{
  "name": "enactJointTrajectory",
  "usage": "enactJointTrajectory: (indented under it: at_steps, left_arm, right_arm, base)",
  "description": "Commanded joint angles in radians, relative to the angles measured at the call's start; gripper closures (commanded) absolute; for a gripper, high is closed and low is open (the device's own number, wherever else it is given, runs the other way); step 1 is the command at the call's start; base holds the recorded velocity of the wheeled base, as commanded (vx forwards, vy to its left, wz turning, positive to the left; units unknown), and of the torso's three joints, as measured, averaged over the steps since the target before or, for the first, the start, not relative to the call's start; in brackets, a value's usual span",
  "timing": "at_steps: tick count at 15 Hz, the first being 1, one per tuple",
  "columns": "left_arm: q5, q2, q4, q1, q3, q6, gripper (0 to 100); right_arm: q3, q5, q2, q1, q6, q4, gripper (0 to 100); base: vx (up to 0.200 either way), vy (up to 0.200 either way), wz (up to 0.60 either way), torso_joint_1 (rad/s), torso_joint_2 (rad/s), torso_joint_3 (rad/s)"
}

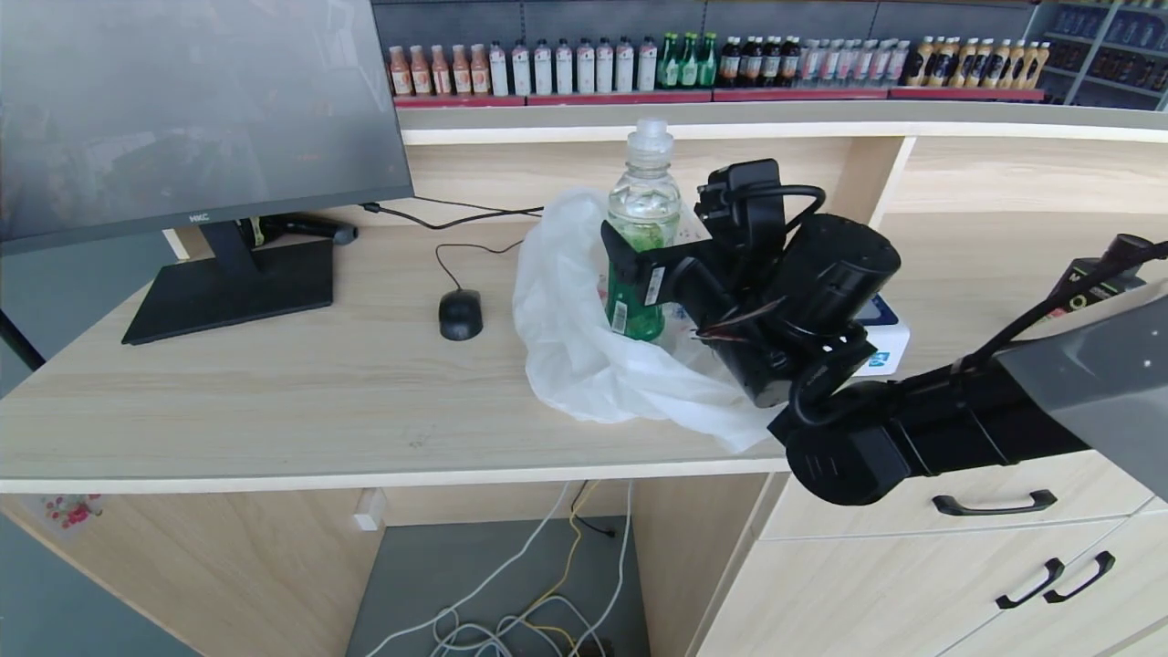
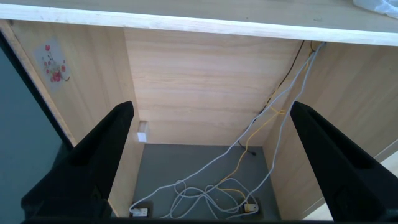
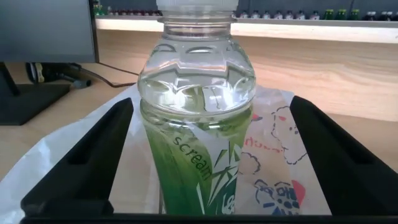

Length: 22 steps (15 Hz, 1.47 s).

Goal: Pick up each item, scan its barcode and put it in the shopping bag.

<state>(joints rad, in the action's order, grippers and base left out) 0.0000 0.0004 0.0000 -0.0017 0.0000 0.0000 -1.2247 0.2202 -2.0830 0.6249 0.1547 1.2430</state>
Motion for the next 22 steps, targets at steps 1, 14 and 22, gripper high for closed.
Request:
enactJointTrajectory:
  at_steps: [1, 14, 22]
  left_arm:
    - [0.000, 0.000, 0.000, 0.000, 0.000, 0.000, 0]
    - [0.000, 0.000, 0.000, 0.000, 0.000, 0.003, 0]
    - [0.000, 0.000, 0.000, 0.000, 0.000, 0.003, 0]
  right_arm:
    - [0.062, -0.002, 0.047, 0.001, 0.000, 0.055, 0]
    - [0.392, -0.053, 0.159, 0.084, -0.084, 0.328, 0]
    - [0.447, -0.051, 0.159, 0.076, -0.090, 0.328, 0]
  base:
    - [0.000, 0.000, 0.00, 0.000, 0.00, 0.000]
    - [0.000, 0.000, 0.00, 0.000, 0.00, 0.000]
    - [-0.100, 0.000, 0.00, 0.002, 0.00, -0.001]
